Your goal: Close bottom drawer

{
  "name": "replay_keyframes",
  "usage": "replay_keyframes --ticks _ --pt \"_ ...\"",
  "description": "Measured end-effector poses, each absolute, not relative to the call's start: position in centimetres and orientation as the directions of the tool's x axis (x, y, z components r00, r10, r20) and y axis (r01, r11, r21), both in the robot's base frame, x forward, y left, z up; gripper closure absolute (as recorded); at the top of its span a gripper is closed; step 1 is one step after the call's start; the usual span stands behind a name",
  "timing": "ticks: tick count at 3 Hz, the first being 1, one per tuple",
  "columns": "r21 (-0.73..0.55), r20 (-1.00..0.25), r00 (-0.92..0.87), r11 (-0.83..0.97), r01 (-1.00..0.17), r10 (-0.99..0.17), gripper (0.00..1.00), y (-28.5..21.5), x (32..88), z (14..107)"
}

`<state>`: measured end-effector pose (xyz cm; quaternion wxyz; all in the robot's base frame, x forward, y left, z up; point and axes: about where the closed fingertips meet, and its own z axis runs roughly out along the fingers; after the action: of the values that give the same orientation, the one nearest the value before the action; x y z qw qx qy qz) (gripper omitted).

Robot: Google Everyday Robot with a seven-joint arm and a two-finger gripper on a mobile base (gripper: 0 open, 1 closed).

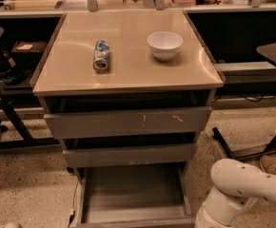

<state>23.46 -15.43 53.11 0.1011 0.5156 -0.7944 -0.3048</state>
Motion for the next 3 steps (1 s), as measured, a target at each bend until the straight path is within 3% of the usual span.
replay_keyframes --ticks 3 --pt "0.692 -0.160 -0.533 0.290 -0.661 -0.831 1.00 -13.0 26.8 36.4"
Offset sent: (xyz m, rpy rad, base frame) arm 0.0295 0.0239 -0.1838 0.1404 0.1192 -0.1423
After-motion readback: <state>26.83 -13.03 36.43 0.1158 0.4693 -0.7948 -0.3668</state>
